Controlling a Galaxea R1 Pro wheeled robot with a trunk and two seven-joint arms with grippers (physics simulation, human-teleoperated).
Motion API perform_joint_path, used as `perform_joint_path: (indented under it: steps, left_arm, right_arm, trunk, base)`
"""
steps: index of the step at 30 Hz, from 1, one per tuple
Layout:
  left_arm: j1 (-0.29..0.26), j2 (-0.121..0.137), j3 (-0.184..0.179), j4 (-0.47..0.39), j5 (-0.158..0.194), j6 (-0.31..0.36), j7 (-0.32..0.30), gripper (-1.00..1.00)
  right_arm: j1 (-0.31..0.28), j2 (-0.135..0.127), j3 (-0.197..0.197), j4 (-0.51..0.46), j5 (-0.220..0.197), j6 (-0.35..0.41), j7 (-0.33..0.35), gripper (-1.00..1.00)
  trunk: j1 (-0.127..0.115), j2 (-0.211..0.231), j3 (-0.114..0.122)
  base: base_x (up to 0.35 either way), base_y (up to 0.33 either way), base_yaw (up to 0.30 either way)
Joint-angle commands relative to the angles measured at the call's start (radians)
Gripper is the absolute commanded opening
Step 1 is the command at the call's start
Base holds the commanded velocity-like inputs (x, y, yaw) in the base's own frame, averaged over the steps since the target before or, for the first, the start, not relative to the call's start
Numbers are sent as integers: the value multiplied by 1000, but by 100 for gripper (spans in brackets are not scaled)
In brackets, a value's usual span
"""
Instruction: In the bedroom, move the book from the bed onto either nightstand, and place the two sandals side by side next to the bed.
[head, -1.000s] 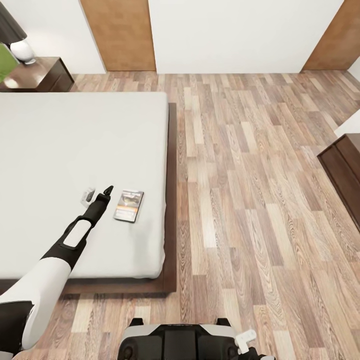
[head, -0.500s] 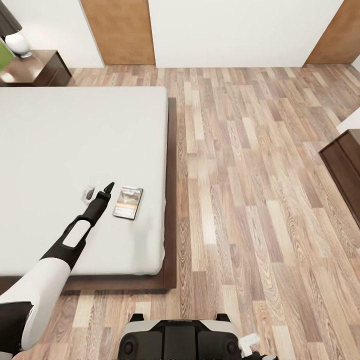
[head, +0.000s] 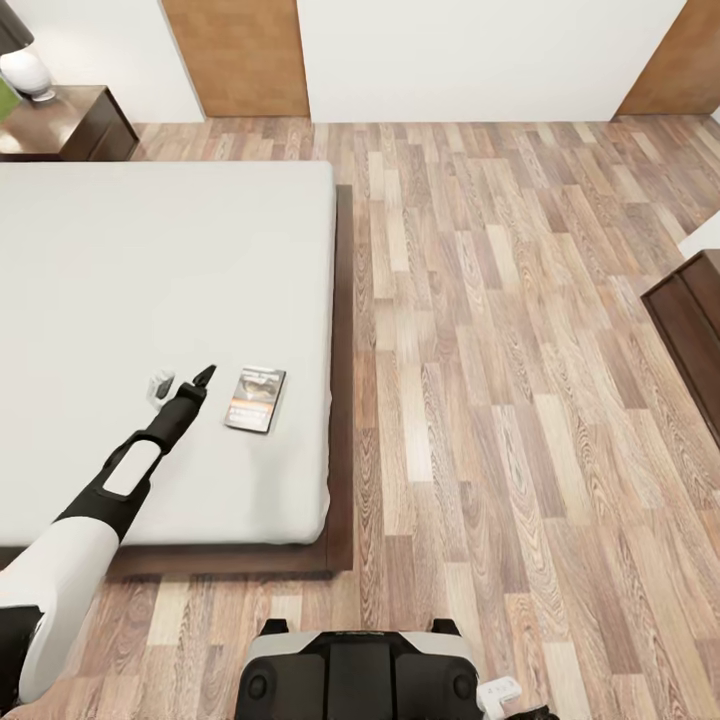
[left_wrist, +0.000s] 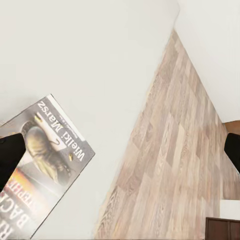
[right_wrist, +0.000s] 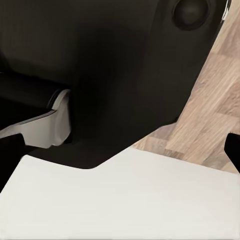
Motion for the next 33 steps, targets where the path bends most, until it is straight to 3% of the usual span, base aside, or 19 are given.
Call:
perform_joint_path:
  steps: [1,5,11,33]
  left_arm:
    - [0,7,0,1,9,12,-4,100]
    - [0,37,-2,2,5,37,-9,100]
    - [0,58,-2,5,8,100,-34,100]
    - [3,85,-3,-4,5,214,4,100]
  right_arm:
    - [-1,-1,7,-2,-10,8,-3,100]
    - [-2,-1,6,-2,-10,14,-3,100]
    - [-2,0,9,-2,-8,18,-4,100]
    - [-2,0,11,2,-2,16,-8,100]
  trunk:
    - [0,-2,-3]
    - [0,-2,-9]
    - [0,-2,-19]
    - [0,-2,-55]
  base:
    - [0,0,0]
    - [0,0,0]
    - [0,0,0]
    - [0,0,0]
